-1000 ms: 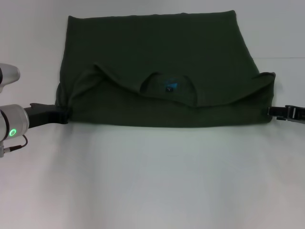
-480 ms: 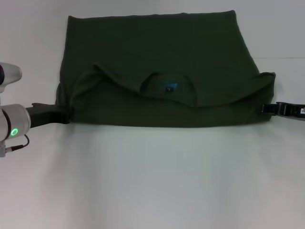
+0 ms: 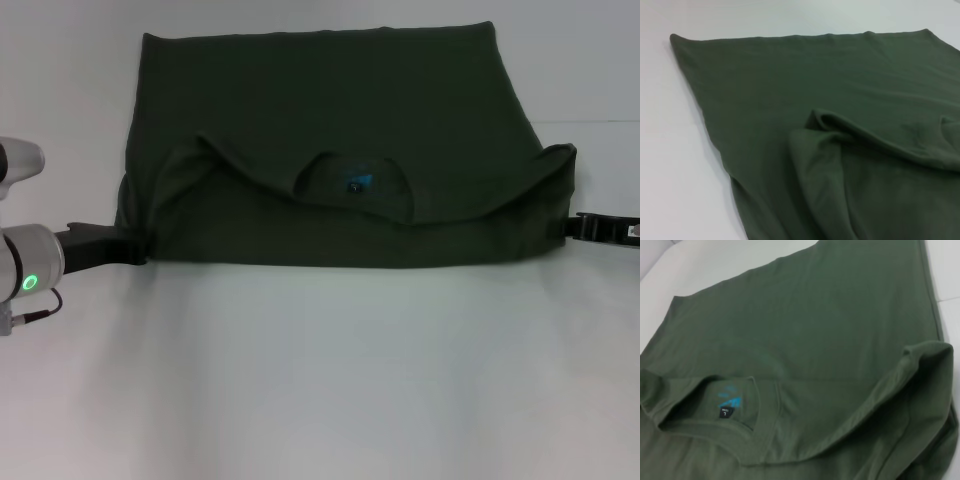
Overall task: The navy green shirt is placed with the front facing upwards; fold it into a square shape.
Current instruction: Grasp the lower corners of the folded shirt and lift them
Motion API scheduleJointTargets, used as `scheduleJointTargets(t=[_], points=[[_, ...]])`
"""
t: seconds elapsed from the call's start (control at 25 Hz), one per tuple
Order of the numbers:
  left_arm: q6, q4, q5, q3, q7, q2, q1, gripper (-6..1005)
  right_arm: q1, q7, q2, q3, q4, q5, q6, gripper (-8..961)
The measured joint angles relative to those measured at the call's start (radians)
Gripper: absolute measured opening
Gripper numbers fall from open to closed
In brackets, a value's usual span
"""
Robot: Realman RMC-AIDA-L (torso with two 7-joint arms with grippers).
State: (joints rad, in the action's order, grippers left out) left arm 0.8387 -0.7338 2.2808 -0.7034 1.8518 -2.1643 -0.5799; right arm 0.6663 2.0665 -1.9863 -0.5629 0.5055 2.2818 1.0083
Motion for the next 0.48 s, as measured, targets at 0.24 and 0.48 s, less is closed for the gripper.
scheduleJointTargets(t=[0.24,0.48], points=[[0.15,-0.05,0.0,0.024,0.059,0.001,0.028,57,-0.017,-0.03,0.003,0.002,0.01,-0.049,0.008,42],[0.224,-0.109,0.0,0.03,0.11,0.0,0.083,58,-0.039,-0.048,0.011,0.006,0.023,-0.059,0.039,45]])
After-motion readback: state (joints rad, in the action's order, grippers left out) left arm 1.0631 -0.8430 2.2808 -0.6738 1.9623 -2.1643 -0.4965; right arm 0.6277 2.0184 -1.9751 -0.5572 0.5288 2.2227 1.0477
